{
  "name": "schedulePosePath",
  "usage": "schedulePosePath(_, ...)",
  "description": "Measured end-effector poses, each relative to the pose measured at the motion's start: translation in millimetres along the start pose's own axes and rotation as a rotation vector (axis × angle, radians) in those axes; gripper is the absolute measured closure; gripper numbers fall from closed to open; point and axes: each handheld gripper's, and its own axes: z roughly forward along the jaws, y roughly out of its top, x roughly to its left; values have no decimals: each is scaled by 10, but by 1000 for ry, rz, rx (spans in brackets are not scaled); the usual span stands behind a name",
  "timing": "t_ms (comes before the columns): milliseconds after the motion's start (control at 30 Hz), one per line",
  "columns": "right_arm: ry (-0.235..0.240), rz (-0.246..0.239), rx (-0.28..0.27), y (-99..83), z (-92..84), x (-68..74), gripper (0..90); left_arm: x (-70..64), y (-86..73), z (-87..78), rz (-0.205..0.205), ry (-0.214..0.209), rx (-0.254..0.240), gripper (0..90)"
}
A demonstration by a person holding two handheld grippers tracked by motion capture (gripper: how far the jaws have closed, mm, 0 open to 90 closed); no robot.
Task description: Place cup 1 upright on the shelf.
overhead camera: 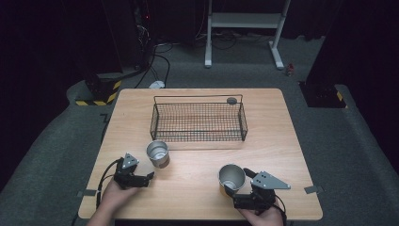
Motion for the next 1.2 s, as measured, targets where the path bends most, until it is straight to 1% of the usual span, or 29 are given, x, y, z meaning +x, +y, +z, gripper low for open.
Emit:
schedulePosePath(500,8,-11,2,-38,33,-12,84,0,1,0,0,0,0,57)
schedulePosePath(600,7,-20,23,-58,70,-9,86,0,1,0,0,0,1,57)
schedulePosePath(1000,-3,-24,44,-110,172,-35,86,-1,1,1,-1,1,0,58)
schedulePosePath(1200,1,-30,51,-134,235,-43,87,-3,0,1,-1,3,0,57)
